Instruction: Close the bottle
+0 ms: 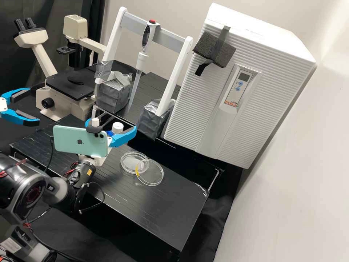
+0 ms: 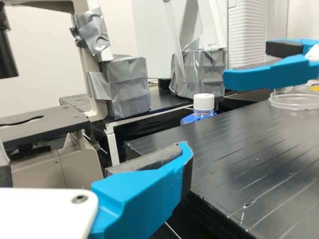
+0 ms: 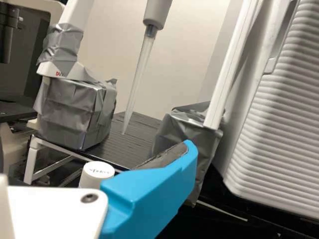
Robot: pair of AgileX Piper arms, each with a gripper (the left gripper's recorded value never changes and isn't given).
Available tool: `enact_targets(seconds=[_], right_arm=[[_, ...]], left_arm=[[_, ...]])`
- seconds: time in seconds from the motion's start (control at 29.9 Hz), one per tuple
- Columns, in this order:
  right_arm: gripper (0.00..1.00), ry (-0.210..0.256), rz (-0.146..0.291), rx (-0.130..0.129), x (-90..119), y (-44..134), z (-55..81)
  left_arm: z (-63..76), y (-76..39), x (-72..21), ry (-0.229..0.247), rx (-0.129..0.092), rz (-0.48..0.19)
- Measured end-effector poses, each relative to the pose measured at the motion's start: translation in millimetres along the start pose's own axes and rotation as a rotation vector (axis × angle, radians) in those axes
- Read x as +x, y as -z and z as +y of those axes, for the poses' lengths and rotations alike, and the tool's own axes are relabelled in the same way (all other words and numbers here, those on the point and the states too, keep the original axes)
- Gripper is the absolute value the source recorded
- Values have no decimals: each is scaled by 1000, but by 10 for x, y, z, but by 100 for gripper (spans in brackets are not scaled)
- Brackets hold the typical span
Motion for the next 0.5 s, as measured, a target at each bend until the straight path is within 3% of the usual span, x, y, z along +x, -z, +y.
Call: enact_targets(seconds=[0.13, 0.23, 0.5], right_arm=[[100, -16, -10, 19, -7, -31, 31], [100, -18, -14, 37, -8, -38, 36], [100, -18, -14, 37, -8, -38, 36]], left_arm=[[1, -9, 6, -3, 24, 1], [3, -9, 8, -6, 19, 6], [19, -29, 22, -23, 34, 22]])
